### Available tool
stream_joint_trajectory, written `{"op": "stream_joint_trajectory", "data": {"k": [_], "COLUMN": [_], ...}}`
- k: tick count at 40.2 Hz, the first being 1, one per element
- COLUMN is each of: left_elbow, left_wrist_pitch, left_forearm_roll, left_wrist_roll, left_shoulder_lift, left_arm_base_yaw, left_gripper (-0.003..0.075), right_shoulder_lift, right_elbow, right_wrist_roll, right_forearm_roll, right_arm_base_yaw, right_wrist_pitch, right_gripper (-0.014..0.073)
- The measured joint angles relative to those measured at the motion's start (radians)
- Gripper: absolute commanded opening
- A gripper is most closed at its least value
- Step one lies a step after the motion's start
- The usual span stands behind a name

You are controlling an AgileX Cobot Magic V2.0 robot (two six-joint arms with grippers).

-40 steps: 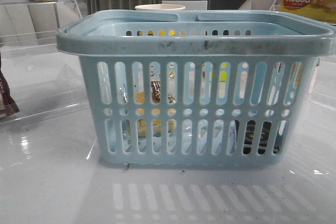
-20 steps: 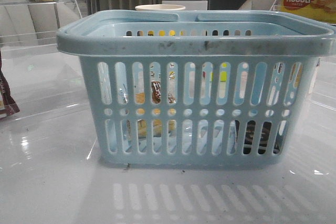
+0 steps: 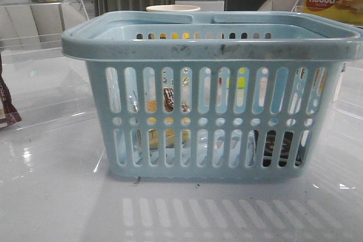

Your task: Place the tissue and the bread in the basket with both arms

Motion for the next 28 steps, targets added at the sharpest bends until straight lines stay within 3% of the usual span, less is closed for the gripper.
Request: {"op": "stream_joint_trajectory", "data": {"k": [5,15,23,28], "left_elbow": [0.002,0.002,0.002,0.002], "left_wrist_pitch": [0.002,-0.006,-0.015,-0.015], "left_forearm_roll": [0.1,0.119,0.119,0.119], "left_wrist_roll": [-0.103,-0.128,-0.13,-0.13], "left_shoulder_lift": [-0.002,-0.002,-0.002,-0.002], "left_arm_base_yaw": [0.0,0.0,0.0,0.0], "left_gripper": [0.0455,0.0449,0.0286,0.0185], "right_shoulder_lift": [-0.023,-0.153,-0.174,-0.174], "right_elbow": [0.008,0.068,0.084,0.086], "right_wrist_roll": [0.014,0.034,0.037,0.037], "right_forearm_roll": [-0.002,0.011,0.013,0.013], "right_arm_base_yaw": [-0.031,-0.031,-0.031,-0.031], "right_wrist_pitch": [0.077,0.088,0.103,0.128], "right_gripper": [0.0519,0.0493,0.0215,0.0092]}}
